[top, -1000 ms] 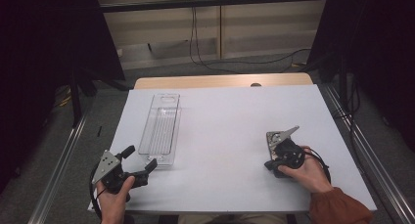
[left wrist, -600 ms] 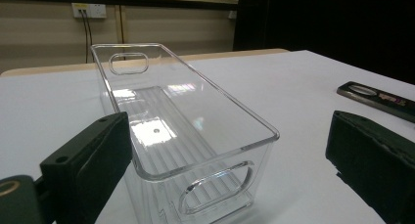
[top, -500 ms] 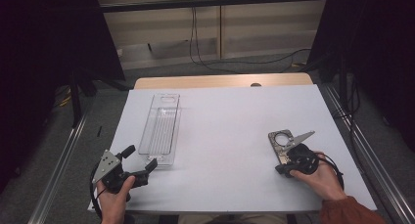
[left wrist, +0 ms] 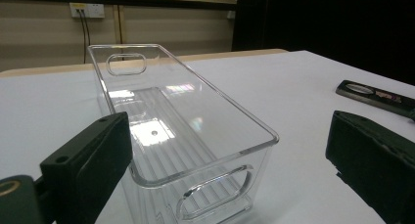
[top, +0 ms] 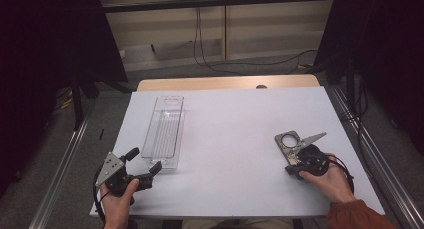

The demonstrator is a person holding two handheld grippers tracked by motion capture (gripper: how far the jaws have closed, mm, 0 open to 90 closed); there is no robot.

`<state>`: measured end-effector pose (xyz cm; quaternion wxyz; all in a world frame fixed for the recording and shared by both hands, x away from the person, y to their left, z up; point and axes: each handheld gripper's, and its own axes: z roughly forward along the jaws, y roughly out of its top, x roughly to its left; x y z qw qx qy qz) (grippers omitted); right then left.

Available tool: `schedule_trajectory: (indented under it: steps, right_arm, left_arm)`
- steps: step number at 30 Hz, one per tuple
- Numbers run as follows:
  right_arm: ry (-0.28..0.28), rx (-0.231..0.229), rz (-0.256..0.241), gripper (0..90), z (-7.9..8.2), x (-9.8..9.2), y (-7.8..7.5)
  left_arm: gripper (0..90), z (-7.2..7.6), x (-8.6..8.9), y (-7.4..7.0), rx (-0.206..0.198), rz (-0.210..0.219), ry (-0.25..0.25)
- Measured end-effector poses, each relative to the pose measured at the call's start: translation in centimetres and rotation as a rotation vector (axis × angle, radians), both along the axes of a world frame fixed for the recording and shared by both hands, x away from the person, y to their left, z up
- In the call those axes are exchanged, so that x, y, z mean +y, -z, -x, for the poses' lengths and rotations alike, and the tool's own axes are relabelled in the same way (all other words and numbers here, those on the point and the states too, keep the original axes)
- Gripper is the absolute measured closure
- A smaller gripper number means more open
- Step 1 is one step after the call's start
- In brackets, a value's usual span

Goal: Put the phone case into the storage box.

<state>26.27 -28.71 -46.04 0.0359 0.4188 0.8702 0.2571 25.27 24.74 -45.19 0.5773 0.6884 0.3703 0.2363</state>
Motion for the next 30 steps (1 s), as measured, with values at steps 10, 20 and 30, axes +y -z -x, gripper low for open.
schedule_trajectory:
  steps: [10, 20, 30]
  right_arm:
    - [0.018, -0.072, -0.06, 66.8, 0.2, 0.1, -0.9]
    - [0.079, -0.109, -0.088, 29.0, 0.1, -0.4, -1.5]
    - [0.166, -0.127, -0.073, 3.8, -0.3, -1.4, -2.0]
  left_arm:
    - [3.4, 0.1, 0.2, 0.0, 0.002, 0.0, -0.009]
    - [3.4, 0.1, 0.2, 0.0, 0.001, 0.005, -0.008]
    - [3.4, 0.1, 0.3, 0.0, 0.003, 0.007, -0.008]
